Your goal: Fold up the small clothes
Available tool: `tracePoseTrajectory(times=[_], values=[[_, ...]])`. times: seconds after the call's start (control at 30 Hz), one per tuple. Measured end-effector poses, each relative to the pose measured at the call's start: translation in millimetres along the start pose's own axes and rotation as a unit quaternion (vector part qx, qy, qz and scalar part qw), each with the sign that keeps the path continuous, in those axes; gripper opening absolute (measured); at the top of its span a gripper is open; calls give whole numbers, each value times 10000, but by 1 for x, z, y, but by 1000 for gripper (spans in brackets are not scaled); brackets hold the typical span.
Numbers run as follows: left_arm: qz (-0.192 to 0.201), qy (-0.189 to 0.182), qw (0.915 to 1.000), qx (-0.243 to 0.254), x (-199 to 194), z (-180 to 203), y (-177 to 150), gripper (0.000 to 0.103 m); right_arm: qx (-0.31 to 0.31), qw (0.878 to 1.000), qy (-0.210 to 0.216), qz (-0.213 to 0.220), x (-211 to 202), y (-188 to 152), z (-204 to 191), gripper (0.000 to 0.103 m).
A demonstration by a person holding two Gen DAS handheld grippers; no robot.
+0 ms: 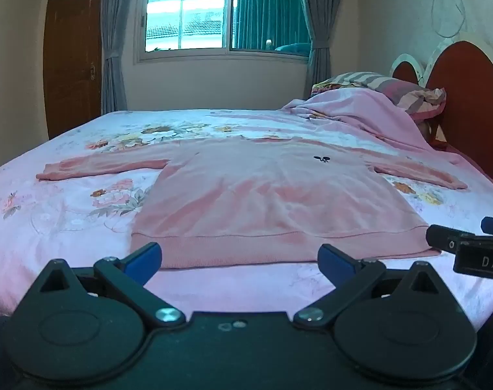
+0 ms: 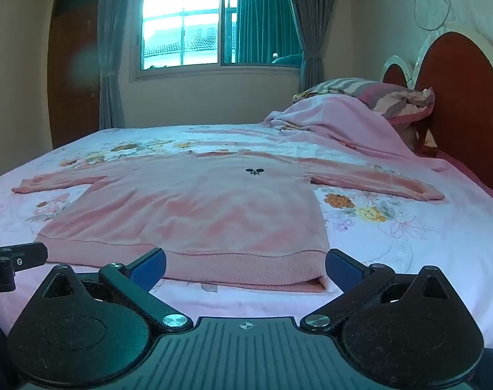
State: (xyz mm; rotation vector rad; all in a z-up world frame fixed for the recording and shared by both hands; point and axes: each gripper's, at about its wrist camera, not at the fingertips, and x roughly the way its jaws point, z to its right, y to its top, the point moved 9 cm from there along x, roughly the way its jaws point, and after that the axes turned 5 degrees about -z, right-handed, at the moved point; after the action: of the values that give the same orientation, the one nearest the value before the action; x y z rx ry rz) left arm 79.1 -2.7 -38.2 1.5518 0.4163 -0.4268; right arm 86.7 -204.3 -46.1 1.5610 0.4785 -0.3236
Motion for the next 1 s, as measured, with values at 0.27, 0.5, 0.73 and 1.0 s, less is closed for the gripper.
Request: tracePoseTrajectory(times=[0.27, 0.5, 0.73, 1.0], values=[[-154, -99, 9998, -28, 3, -1, -5, 101, -16, 10000, -25, 1, 1, -1, 0, 103], [-180, -92, 9998, 12, 6, 0, -1, 101, 6, 10000, -21, 9, 3, -2, 1, 103], [-194, -97, 9998, 14, 6, 1, -2, 101, 13, 10000, -27, -7, 2, -3, 0, 103], [-260, -102, 9996, 34, 9, 2, -3, 101, 15, 10000, -28, -25, 2, -3, 0, 103]])
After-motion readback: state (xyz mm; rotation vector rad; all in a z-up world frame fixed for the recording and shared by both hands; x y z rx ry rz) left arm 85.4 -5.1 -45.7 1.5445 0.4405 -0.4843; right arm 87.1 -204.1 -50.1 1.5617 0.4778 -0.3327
